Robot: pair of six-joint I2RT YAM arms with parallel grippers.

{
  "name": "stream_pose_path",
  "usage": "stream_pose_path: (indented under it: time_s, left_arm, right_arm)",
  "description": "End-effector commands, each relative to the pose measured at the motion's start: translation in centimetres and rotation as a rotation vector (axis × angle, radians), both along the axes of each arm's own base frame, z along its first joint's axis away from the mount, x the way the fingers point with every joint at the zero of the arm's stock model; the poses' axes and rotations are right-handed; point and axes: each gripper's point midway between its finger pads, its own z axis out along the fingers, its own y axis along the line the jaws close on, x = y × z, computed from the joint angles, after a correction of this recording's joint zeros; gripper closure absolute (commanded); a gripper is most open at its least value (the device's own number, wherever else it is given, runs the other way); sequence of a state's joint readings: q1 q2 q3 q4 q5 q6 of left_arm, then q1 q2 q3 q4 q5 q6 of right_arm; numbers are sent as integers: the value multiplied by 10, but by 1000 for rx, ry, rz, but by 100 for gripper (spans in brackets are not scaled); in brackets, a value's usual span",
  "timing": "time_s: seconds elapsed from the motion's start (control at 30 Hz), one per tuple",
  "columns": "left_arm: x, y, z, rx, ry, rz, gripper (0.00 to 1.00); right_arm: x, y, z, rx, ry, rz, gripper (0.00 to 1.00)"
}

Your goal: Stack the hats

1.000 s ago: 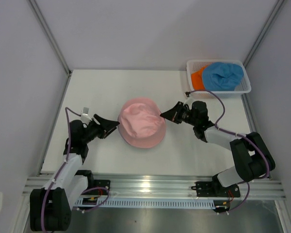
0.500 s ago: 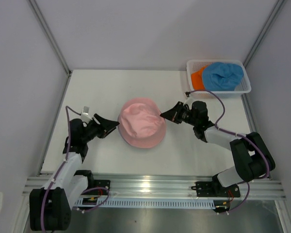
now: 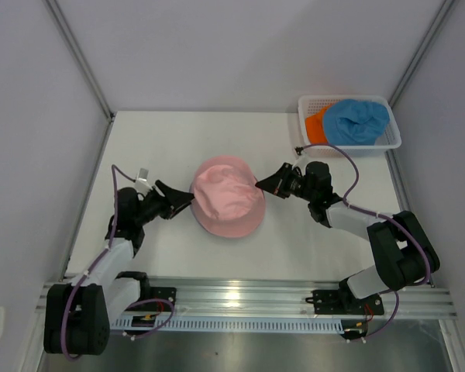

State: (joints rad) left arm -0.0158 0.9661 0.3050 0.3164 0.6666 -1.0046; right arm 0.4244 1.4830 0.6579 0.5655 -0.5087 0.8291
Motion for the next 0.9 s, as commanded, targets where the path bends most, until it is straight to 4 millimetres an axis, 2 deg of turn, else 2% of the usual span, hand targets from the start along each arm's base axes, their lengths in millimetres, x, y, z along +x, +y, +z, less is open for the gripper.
stream_pose_path:
  time_s: [0.0, 0.17, 0.27, 0.4, 0.47, 0.57, 0.7, 0.8, 0.87]
  left_arm:
    - [3, -6, 11, -11, -63, -27, 45]
    - [3, -12, 14, -47, -76, -61, 43]
    - [4, -16, 20, -65, -107, -84, 32]
    - [4, -16, 12, -53, -91, -85, 22]
    - [2, -16, 7, -49, -88, -84, 24]
    - [1, -18, 10, -69, -108, -92, 39]
    - [0, -20, 19, -107, -127, -103, 55]
    - [-2, -22, 28, -129, -155, -121, 53]
    - [-4, -24, 32, -134, -177, -137, 48]
  right_arm:
    - [4, 6, 14, 5, -59, 12, 100]
    - [5, 7, 15, 7, -62, 15, 100]
    - [4, 9, 14, 8, -60, 21, 100]
    - [4, 9, 13, 5, -61, 20, 100]
    - [4, 9, 13, 4, -61, 20, 100]
    - [4, 9, 13, 4, -61, 20, 100]
    - [4, 9, 11, 1, -56, 20, 100]
    - [4, 9, 11, 3, -57, 20, 100]
    - [4, 9, 11, 5, -57, 20, 100]
